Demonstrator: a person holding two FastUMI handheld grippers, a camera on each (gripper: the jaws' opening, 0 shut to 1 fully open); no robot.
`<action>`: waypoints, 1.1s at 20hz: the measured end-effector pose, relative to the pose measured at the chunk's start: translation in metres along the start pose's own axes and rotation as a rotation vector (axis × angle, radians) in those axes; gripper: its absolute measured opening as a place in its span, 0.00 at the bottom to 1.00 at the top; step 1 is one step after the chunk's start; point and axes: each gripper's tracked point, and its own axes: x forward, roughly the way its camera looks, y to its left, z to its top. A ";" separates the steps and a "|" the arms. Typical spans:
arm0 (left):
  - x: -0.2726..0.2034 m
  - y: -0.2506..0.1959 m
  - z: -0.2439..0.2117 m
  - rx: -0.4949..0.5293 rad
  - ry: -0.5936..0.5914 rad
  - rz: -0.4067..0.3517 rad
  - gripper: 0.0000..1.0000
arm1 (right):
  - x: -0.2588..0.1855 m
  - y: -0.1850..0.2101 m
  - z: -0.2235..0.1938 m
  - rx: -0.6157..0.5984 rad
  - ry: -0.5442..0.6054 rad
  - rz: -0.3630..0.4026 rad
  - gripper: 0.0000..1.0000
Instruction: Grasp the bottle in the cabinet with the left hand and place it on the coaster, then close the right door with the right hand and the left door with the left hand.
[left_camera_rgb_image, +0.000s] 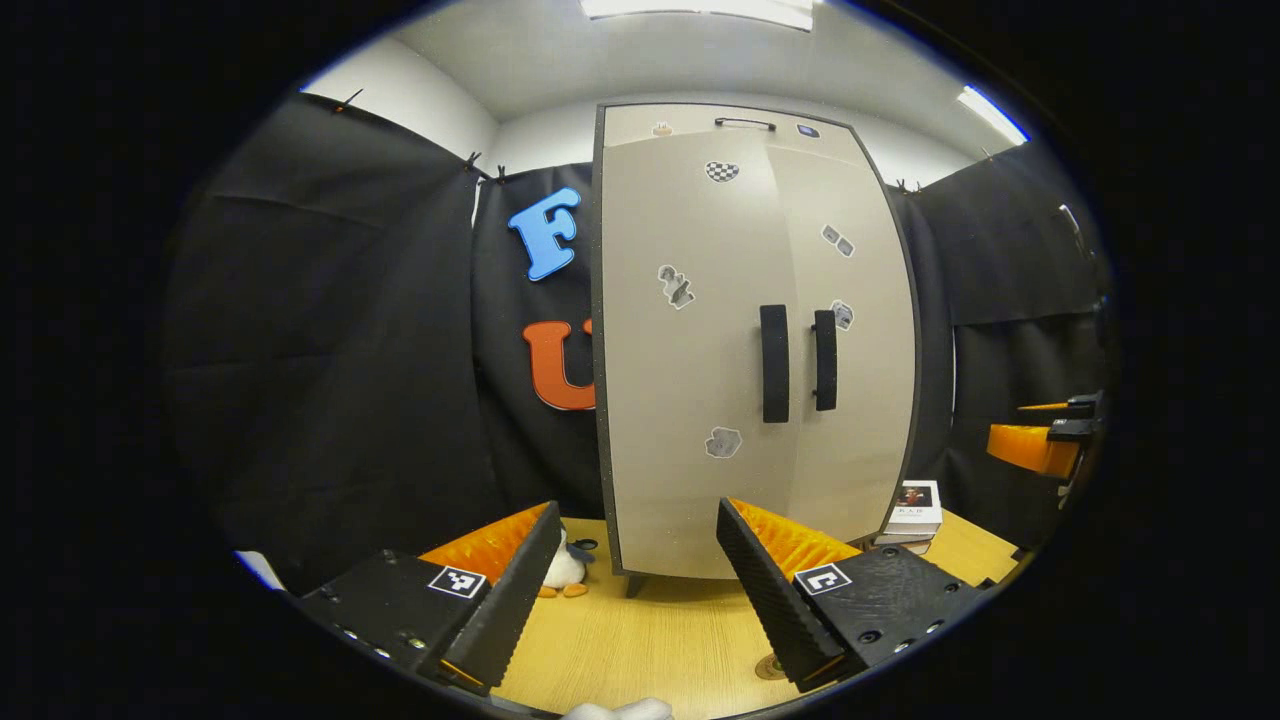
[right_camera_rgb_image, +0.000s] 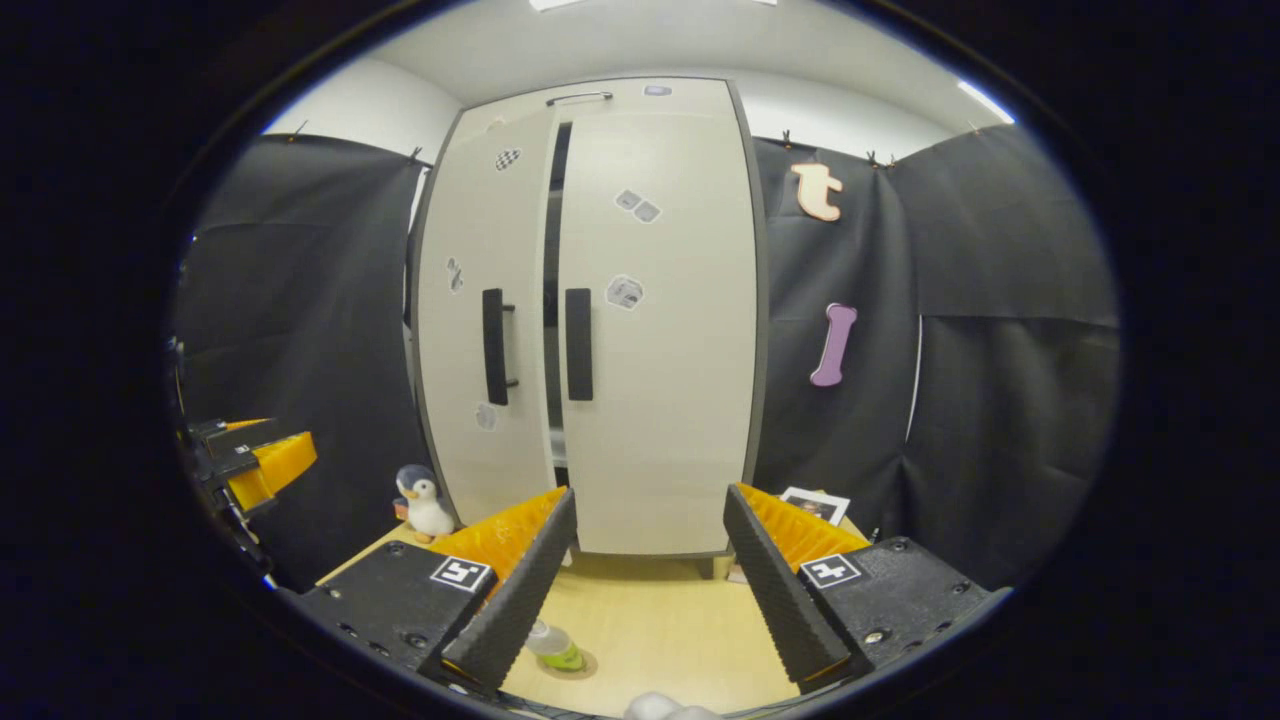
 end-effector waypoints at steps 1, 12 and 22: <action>0.001 0.000 0.000 -0.001 0.000 0.000 0.96 | 0.000 -0.002 0.001 0.000 -0.003 -0.003 0.98; 0.004 -0.010 0.001 -0.001 -0.004 -0.015 0.96 | 0.002 -0.005 -0.001 0.004 0.001 0.004 0.98; 0.006 -0.010 -0.005 0.005 0.005 -0.010 0.96 | 0.003 -0.003 -0.003 -0.003 0.009 0.011 0.98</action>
